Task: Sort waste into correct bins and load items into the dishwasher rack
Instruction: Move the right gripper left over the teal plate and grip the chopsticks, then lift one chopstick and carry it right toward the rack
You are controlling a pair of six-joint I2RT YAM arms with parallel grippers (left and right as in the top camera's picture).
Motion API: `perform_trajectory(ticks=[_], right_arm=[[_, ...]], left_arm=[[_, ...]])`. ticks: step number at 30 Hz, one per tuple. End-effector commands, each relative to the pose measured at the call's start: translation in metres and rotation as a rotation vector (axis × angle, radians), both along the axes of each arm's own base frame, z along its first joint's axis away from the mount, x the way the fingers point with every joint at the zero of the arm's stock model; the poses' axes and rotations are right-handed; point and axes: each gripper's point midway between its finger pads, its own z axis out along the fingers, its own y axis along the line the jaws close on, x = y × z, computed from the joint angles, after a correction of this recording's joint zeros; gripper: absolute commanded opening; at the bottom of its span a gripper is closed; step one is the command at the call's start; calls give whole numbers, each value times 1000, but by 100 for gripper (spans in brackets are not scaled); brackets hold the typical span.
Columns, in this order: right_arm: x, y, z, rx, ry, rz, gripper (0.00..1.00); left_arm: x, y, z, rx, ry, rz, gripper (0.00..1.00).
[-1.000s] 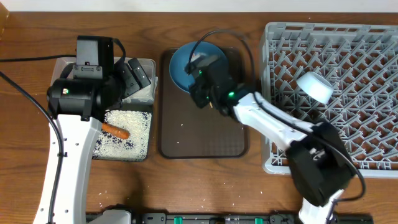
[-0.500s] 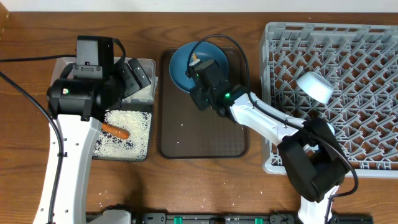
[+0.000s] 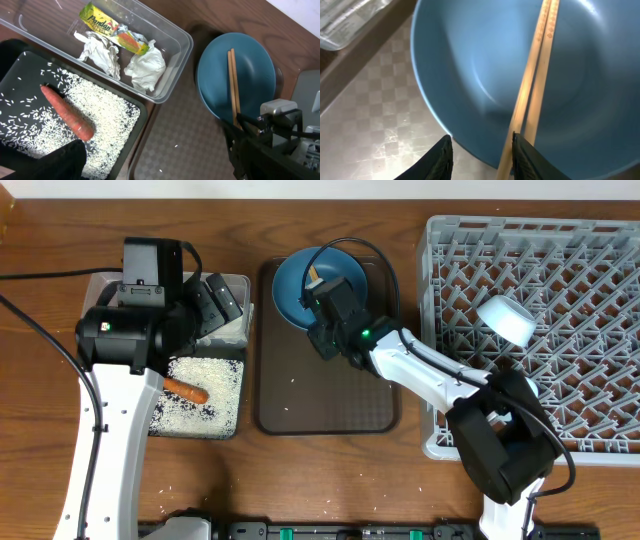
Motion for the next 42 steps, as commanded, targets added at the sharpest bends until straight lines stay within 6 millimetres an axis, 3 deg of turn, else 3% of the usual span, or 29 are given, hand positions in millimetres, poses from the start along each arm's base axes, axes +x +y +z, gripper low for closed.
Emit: perform_trajectory(ticks=[1,9,16,33,37,42], right_arm=[[2,-6,-11,-46,-1,-13,37],[7,-13,-11,-62,-13,-37,36],[7,-14,-12,-63,-11,-37,24],[8,-13,-9,-55,-20,-37,8],[9,-12,-2,-46,-32,-38,4],[8,-10,20,-13,-56,-32,1]], left_arm=[[0,4,-2,18,7,8,99],[0,4,-2,18,7,8,99],[0,4,-2,18,7,8,99],[0,4,-2,18,7,8,99],[0,4,-2,18,7,8,99],[0,4,-2,18,7,8,99]])
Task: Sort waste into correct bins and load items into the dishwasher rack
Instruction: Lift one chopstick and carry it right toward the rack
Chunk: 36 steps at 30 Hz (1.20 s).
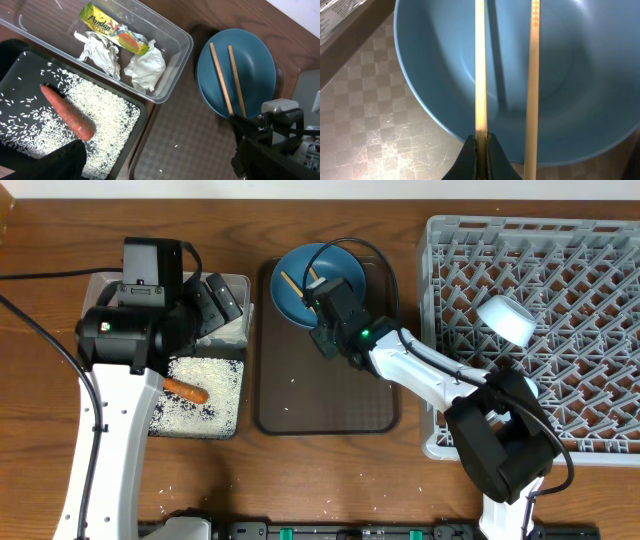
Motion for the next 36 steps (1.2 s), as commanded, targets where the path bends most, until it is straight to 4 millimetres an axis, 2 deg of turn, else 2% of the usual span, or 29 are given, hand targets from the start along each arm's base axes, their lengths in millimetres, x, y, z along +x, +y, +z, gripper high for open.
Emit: perform_trajectory(ticks=[1,5,11,14,17,20,25,27,31,36], right_arm=[[2,-2,27,33,-36,-4,1],[-1,-5,51,51,-57,-7,1],[-11,-12,75,57,-65,-8,1],[-14,-26,89,63,-60,-72,1],[-17,-47,105,75,-55,-163,1],[-22,-76,119,81,-35,-270,1],[-31,-140,132,90,29,-487,1],[-34,-166,132,100,66,-588,1],[-38,-199,121,85,125,-704,1],[-37,-217,110,99,145,-783,1]], left_arm=[[0,4,-2,18,7,8,99],[0,4,-2,18,7,8,99],[0,4,-2,18,7,8,99],[-1,4,-2,18,7,8,99],[0,4,-2,18,7,8,99],[-1,4,-2,18,7,8,99],[0,4,-2,18,7,8,99],[0,4,-2,18,7,8,99],[0,4,-2,18,7,8,99],[0,4,-2,18,7,8,99]])
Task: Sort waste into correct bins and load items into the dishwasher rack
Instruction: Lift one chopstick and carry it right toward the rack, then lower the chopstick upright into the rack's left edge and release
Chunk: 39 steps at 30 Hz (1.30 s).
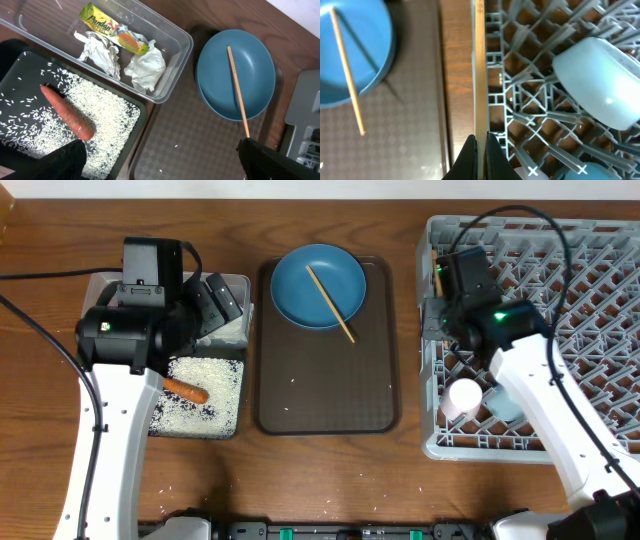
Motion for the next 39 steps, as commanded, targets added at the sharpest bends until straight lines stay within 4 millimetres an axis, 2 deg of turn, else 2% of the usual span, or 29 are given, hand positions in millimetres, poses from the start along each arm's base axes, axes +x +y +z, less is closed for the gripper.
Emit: perform_trajectory(ticks=[1,7,25,39], right_arm=[[-1,-10,-11,18,11,-76,1],[2,-14,-23,18,-1,-88,1],[0,-17,-24,-49,12,6,1],[-2,-39,-35,-98,32,-13,1]], left_arm=[[-1,4,-2,18,7,8,99],[0,4,-2,18,7,8,99],[0,4,-2,18,7,8,99],[0,4,-2,18,7,8,99]])
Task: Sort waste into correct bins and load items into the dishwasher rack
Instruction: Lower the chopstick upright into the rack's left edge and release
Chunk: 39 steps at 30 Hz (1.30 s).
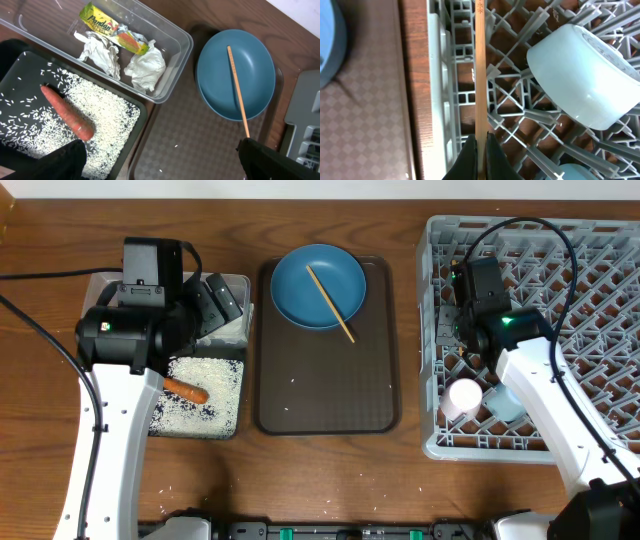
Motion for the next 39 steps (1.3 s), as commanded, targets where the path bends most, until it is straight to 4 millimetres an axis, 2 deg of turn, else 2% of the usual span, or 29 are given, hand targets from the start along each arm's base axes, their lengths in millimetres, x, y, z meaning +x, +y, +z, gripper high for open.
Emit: perform_trajectory(ticks=[1,10,39], right_arm=[[1,-6,-4,-30,1,16,1],[5,-3,-5,-48,-13,83,1],[17,0,-24,-44,-89,100,3]], left_arm=[[0,4,-2,18,7,8,99],[0,4,-2,18,7,8,99],[0,4,-2,18,7,8,99]])
